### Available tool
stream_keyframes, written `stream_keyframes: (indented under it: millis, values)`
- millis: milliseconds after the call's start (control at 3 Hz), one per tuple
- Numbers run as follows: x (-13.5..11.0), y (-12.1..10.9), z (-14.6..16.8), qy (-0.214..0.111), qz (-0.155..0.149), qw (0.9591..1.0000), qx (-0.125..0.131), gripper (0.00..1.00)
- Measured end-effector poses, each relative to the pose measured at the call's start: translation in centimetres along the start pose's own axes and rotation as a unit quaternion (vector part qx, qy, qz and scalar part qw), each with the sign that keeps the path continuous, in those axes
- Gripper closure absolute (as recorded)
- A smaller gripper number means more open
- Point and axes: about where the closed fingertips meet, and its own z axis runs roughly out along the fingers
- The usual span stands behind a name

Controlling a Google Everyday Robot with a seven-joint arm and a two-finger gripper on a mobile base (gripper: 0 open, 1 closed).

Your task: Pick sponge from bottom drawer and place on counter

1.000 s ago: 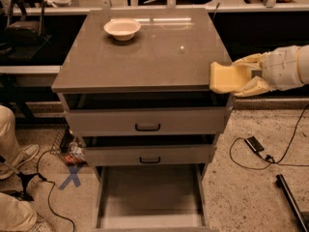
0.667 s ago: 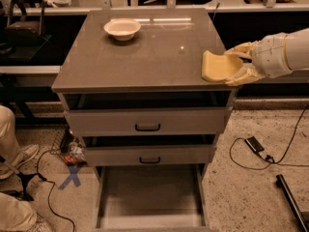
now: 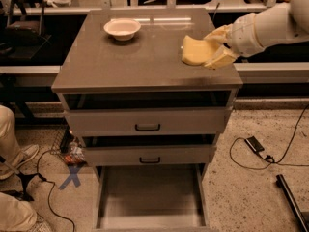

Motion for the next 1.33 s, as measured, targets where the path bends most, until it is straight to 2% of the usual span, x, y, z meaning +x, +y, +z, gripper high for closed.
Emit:
stream_keyframes:
  millis: [667, 1000, 1333]
  values:
    - [0.0, -3.5, 5.4, 0.002, 0.024, 0.9996, -0.016, 1.0]
    - [0.4, -4.5, 8.1, 0.008, 0.039, 0.9987, -0.033, 0.82]
    - [0.7, -5.1, 10.0, 0.013, 0.049, 0.9977, -0.046, 0.58]
